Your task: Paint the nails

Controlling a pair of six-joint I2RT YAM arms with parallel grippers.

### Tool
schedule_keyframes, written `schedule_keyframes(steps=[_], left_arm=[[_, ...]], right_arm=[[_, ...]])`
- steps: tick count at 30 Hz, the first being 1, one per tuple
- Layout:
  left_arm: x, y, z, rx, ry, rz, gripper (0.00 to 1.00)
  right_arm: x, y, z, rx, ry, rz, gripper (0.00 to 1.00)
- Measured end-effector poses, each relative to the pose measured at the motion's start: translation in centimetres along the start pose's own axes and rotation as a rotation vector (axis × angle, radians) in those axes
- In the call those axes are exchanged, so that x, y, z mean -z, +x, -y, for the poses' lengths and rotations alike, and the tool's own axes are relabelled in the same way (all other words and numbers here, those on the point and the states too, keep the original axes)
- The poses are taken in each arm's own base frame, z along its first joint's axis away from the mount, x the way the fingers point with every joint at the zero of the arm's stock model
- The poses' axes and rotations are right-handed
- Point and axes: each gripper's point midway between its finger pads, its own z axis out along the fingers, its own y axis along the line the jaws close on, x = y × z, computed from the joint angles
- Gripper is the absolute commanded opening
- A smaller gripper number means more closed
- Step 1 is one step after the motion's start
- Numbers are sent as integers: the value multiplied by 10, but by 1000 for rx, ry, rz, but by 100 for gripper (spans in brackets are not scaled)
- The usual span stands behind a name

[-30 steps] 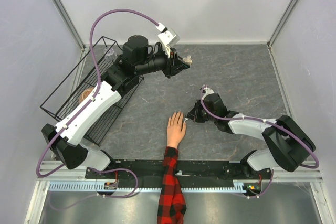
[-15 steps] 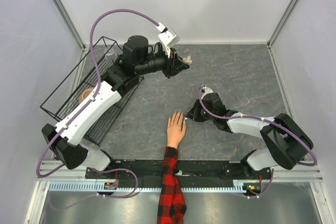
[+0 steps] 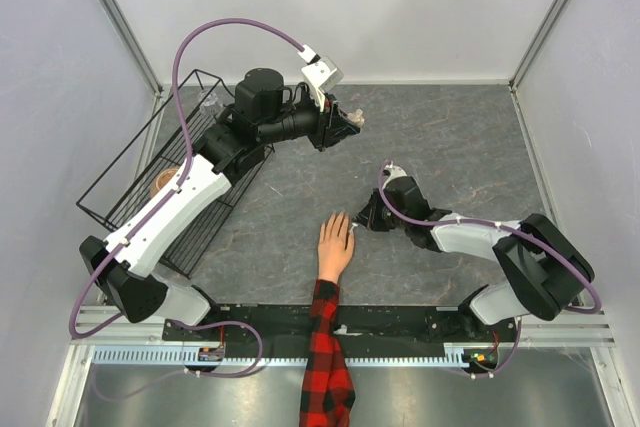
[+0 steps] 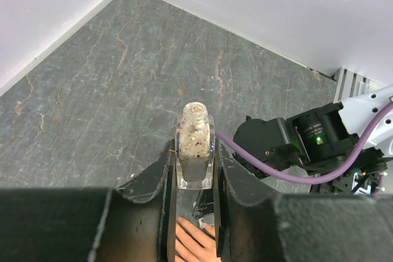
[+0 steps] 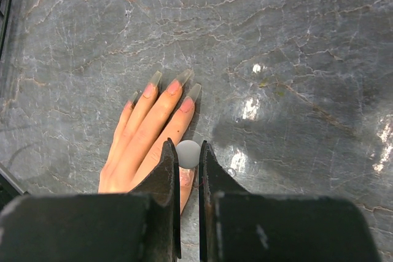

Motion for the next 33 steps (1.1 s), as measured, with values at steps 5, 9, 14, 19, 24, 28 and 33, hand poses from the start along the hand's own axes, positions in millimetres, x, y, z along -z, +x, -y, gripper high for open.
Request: schedule_keyframes(steps=[5,9,14,19,24,28,33], left_arm=[[0,1,0,2,0,-4,2],[0,1,-1,-4,-1,-4,2],[1,3,-2,-13,-4,-12,2],[4,4,-1,-11,-4,-17,2],[7,0,1,-15,-2,-8,2],[9,-2,3,-18,5,-2,2],[9,-2,3,-18,6,-1,2]], right_arm=[[-1,-9,-2,4,6,22,0],[2,-15,-5,6,4,33,0],[18,-25,-14,3,-13,67,0],[23,-20,-12,-21,-19,68,0],[21,-5,-1,-46,6,34,0],[18,3,4,-58,14,12,0],[15,4,3,-63,8,9,0]])
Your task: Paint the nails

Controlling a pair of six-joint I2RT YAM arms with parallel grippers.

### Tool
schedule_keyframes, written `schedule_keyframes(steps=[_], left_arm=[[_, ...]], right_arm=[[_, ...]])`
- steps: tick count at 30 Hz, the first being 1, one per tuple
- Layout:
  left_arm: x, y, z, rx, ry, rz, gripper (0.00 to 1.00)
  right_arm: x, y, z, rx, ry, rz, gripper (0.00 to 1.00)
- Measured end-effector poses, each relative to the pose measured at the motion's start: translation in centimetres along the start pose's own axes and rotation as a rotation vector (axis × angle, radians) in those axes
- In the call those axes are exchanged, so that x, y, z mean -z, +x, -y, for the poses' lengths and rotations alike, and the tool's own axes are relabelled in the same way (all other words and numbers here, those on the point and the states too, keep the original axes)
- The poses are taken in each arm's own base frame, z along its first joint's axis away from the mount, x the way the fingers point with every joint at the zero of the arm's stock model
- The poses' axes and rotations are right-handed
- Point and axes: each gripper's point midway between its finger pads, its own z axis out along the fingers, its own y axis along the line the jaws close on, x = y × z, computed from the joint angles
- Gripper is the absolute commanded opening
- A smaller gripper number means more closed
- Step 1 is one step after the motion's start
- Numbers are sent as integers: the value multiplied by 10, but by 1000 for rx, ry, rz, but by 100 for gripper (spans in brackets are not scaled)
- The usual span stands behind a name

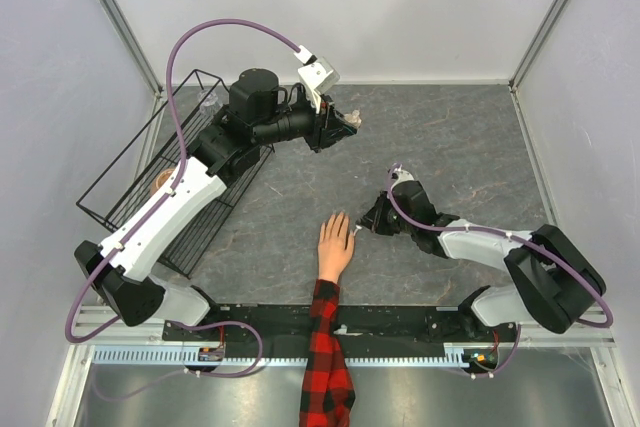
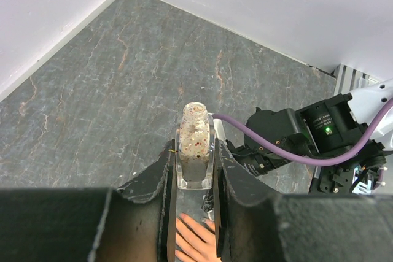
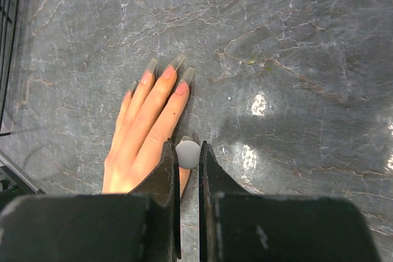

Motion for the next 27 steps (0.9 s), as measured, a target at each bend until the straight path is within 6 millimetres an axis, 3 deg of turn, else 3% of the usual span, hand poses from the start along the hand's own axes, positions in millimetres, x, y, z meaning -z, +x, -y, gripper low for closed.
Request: schedule_keyframes(steps=[27], left_arm=[[1,0,-4,2,-9,1,2]], right_arm=[[-14,5,2,-15,-3,-22,0]])
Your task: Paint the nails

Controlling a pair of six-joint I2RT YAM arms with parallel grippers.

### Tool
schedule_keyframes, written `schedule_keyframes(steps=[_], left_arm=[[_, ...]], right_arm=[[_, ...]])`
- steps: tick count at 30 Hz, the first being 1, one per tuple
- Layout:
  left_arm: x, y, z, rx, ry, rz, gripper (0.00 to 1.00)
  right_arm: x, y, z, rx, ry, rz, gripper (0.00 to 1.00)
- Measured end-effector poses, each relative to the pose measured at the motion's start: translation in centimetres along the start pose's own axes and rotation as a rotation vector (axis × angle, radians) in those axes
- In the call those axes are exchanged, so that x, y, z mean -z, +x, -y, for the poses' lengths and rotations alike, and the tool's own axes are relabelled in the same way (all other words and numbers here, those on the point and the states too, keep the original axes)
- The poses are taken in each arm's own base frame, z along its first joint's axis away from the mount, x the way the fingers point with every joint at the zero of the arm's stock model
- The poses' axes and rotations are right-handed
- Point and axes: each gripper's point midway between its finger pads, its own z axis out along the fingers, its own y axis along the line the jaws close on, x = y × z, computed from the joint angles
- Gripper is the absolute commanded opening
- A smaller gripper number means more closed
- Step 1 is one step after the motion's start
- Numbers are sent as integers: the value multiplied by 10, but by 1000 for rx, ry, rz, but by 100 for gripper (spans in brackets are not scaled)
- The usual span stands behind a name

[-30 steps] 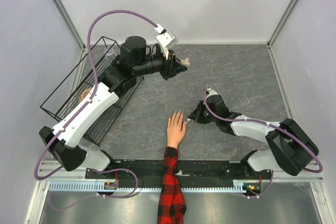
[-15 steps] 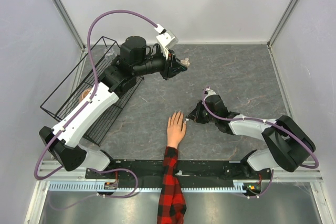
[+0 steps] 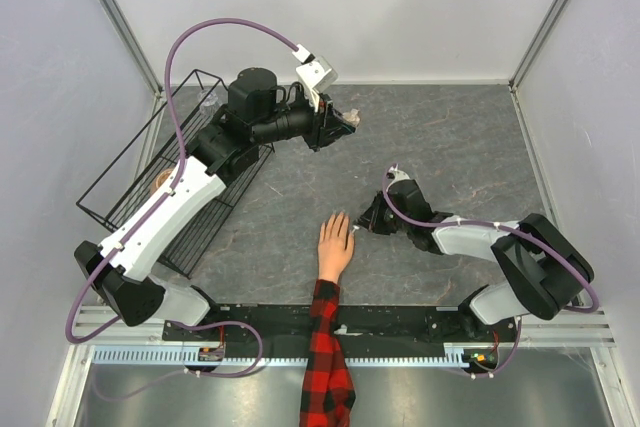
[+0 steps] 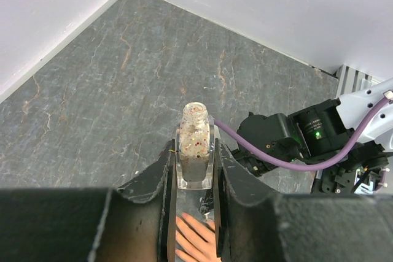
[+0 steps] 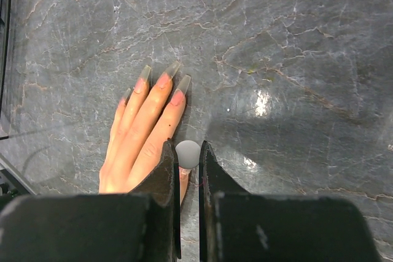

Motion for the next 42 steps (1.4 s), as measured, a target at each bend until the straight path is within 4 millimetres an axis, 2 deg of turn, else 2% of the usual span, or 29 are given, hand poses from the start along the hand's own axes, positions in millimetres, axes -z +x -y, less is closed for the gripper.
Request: schedule_keyframes(steps=[15,32,37,42], left_arm=[[2,0,-6,3,-14,2,2],[3,-3,-10,2,-21,7,2],[4,-4,-9,1,-21,9,2],[4,-5,-9,-1,-21,12,2]], right_arm=[[-2,-7,-7,6,-14,13,0],[-7,-12,-4,9,1,12,0],[3,-16,-2,24,19,18,0],[16,-25,-12,41,-3,49,0]])
